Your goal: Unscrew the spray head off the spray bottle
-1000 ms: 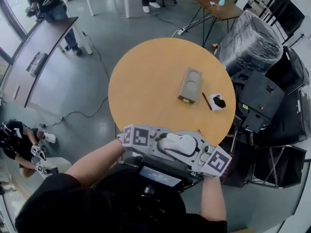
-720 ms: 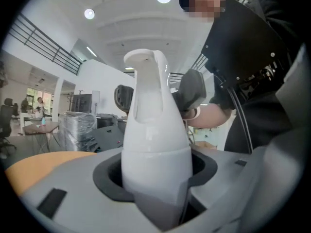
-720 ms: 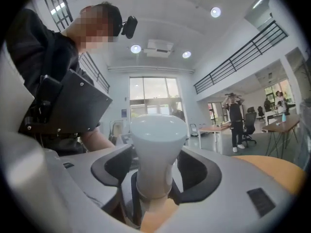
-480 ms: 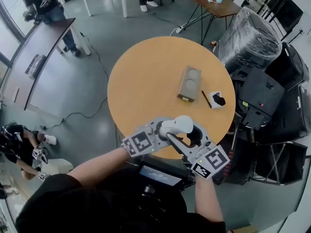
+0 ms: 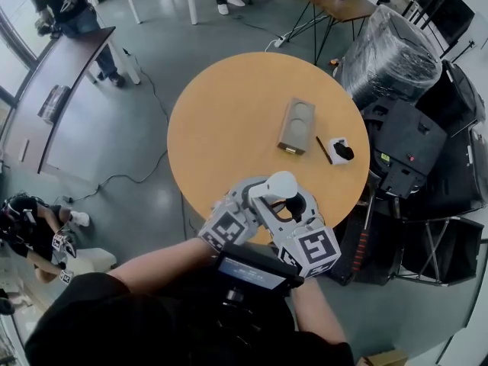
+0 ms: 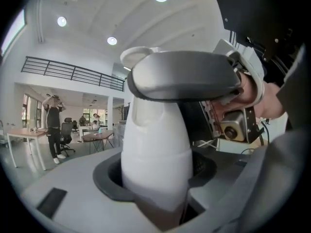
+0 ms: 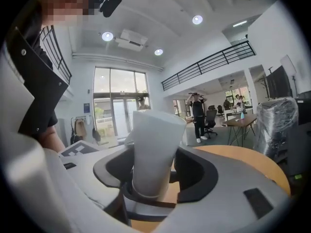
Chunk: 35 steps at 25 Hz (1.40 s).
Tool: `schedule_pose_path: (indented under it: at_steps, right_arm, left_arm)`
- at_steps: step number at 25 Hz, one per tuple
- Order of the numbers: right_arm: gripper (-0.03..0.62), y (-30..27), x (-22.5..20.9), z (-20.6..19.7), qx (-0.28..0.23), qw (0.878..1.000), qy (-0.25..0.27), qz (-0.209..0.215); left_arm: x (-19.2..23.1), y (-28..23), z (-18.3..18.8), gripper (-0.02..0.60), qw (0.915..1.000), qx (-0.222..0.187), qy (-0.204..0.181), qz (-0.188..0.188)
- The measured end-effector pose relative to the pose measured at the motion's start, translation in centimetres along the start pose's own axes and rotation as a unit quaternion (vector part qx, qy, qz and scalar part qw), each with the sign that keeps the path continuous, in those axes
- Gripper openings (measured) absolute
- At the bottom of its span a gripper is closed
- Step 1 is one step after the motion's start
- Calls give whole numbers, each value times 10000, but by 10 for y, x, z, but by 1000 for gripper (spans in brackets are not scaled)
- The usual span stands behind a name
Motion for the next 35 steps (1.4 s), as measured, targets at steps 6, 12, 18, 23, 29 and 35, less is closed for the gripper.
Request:
schedule_pose_path:
  at_steps: [6,12,18,23,29,35]
  right_arm:
    - [268,-7,2,-13,247,9986,432,-180]
    - [287,-11,-11,-42,451,9976,495,-176]
    - [273,-10,-6,-8,268,9987,419,-120]
    - [244,-7,-6,-5,45,9983,532,225]
    - [235,3,-14,-2,-184,9953,539,783]
    - [218,9,-20,1,-570,9876,512,1372]
  left_arm:
    - [-2,1,21,288,9997,-59,-238,-58]
    - [-3,1,40,282,9989,-127,-441,-109]
    - [-4,0,51,282,9982,-215,-538,-139]
    - [-3,-1,62,281,9974,-209,-674,-117]
    - [-2,0,77,276,9942,-53,-1049,-240]
    - [-7,6,80,278,9884,-186,-1022,-1112]
Point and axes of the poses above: the fingertips, and each gripper's own axes: y backward along the fingers, x to its left, z out of its top, the point moved 7 cm from there along y, backward along the fingers, and after that the axes turned 10 degrees about x, right-handed, at the moved point
